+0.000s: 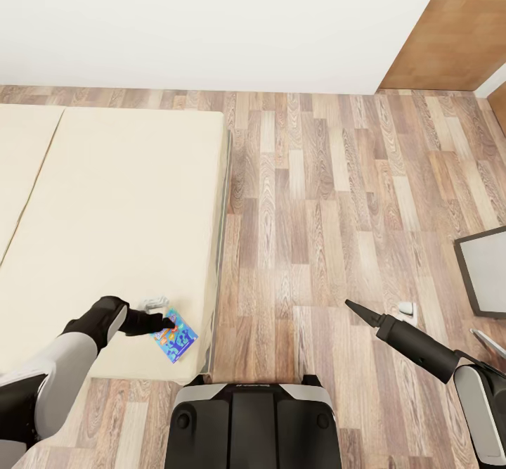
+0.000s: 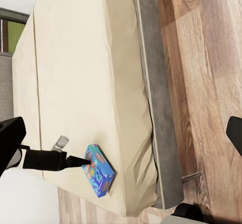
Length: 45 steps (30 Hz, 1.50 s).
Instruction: Put all the toys in the child's room - the three board games (two on the bed and one on the table), the two jigsaw puzzles on the table, and the tennis ball on the table - inside the toy box on the table in the child's room.
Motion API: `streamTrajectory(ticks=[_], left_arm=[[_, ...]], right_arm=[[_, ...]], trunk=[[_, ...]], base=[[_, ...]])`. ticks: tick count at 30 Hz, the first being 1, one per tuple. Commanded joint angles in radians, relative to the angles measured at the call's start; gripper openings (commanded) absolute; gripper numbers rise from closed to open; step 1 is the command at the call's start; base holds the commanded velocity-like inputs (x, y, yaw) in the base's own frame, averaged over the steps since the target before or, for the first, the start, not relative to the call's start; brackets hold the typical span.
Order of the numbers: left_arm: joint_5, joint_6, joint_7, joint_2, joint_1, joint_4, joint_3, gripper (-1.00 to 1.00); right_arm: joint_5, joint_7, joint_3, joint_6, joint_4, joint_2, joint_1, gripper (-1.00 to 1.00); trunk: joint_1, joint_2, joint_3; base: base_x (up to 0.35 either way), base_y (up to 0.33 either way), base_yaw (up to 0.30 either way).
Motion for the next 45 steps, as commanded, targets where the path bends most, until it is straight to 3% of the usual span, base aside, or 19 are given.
streamTrajectory(ticks=[1,32,45], left_arm=[[-0.011,0.004,-0.007,-0.001,0.001,-0.001,0.007,1.0],[-0.008,0.009,-0.012,-0.005,0.018,-0.001,0.005,1.0],[-0.017,0.007,-0.157,-0.004,0.019,-0.001,0.005,1.0]], right_arm=[[-0.002,0.002,-0.001,0.005,0.0,0.0,0.0,1.0],[-0.002,0.004,-0.002,0.006,0.0,-0.002,0.0,1.0],[-0.002,0.005,-0.004,0.005,0.0,-0.003,0.0,1.0]], trunk=[[0.001,-0.002,-0.001],[0.001,-0.002,-0.001],[0.001,-0.002,-0.001]], base=[[0.0,0.0,0.0],[0.0,0.0,0.0],[0.0,0.0,0.0]])
